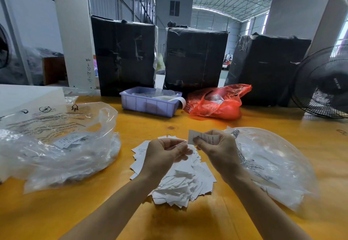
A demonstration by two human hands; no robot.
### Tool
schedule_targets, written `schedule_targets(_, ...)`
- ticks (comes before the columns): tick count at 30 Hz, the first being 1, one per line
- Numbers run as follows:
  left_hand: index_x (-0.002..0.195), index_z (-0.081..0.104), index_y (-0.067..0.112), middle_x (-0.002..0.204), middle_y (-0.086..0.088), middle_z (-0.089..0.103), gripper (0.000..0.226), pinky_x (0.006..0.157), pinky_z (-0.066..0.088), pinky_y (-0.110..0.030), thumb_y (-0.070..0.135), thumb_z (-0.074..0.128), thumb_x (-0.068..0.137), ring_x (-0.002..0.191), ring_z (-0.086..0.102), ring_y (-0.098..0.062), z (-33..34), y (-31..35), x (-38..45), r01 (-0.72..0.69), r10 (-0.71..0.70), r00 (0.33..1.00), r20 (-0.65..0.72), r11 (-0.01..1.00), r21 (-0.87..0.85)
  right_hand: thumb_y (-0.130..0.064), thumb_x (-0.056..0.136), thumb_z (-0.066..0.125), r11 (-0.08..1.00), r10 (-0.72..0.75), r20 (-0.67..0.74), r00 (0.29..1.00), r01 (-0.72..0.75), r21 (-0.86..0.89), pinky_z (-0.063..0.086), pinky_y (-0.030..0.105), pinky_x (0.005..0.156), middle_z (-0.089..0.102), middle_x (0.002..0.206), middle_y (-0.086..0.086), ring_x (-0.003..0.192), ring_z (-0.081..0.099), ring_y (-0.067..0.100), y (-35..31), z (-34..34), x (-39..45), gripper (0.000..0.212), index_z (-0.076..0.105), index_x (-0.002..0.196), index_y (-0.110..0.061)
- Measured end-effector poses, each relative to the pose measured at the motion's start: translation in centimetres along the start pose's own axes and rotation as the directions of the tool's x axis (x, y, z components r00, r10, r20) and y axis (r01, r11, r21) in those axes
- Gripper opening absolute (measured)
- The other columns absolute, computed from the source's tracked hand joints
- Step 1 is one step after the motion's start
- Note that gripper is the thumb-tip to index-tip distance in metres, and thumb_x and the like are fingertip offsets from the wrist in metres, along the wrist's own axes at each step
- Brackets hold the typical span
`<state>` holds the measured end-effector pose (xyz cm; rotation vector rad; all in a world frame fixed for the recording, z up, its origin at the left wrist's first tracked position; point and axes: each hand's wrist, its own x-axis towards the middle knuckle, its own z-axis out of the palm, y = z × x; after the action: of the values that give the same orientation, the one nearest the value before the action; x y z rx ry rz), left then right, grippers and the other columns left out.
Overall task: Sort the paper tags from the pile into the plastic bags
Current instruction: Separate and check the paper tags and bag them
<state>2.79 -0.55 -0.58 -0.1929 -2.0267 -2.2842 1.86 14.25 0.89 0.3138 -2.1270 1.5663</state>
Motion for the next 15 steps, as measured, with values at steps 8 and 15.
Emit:
schedule_targets(8,0.093,0.070,0.002,0.081,-0.009,0.075,0.013,0.067,0.057,-0.021,0.012,0.061,0.090,0.072,0.072,-0.017,-0.25,0.14,0.32,0.021,-0.021,1.000,-0.006,1.000,-0.002,-0.005,0.078,0.074,1.000,0.026,0.095,0.995,-0.026,0.002,0.049,0.044,0.059,0.065,0.070,0.026,0.060,0.057,0.036,0.13,-0.17,0.11,0.012,0.065,0.073,0.001)
schedule_targets(15,0.083,0.072,0.004,0.081,-0.019,0.072,0.016,0.064,0.056,-0.028,0.015,0.062,0.089,0.068,0.069,-0.023,-0.39,0.00,0.43,0.021,-0.021,0.999,-0.050,1.000,-0.001,-0.004,0.078,0.074,0.940,0.289,0.362,0.886,-0.335,0.068,0.047,0.020,0.053,0.059,0.061,0.003,0.051,0.056,0.008,0.34,-0.78,0.38,0.012,0.063,0.082,-0.002)
